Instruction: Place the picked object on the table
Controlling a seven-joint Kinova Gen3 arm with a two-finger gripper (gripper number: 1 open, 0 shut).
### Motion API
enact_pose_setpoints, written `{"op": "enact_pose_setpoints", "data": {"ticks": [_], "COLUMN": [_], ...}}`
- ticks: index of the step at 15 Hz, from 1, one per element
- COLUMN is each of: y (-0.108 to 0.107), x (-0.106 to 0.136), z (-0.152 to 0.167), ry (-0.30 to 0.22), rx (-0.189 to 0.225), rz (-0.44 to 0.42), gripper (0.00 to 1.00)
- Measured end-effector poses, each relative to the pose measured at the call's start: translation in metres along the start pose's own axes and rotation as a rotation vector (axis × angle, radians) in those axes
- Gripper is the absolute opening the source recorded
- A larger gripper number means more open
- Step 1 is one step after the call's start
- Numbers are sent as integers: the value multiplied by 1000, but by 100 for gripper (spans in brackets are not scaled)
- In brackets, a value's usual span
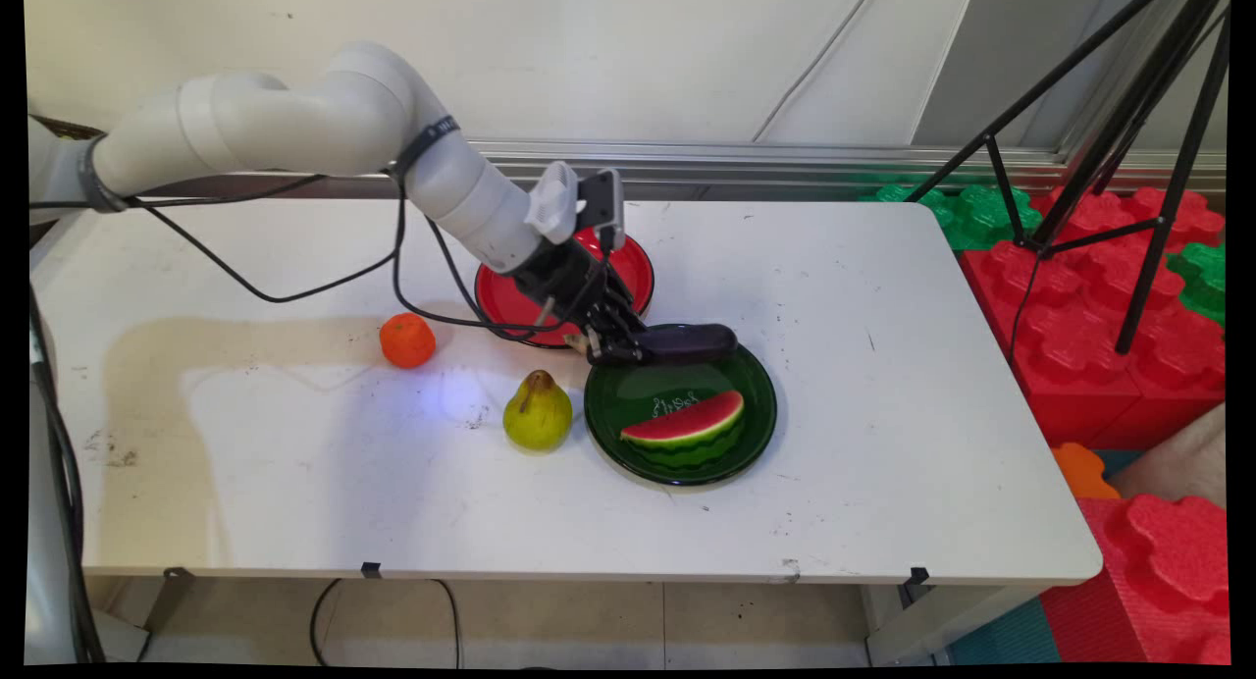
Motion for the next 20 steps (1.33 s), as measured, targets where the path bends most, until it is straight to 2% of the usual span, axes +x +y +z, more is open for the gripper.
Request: {"op": "enact_pose_setpoints", "data": {"ticks": [10, 16, 20], "y": [6, 19, 29], "x": [-16, -43, -67], "z": [-65, -112, -138], "ry": [14, -1, -30], "rx": [56, 68, 66], "rz": [44, 44, 15], "gripper": [0, 0, 0]}}
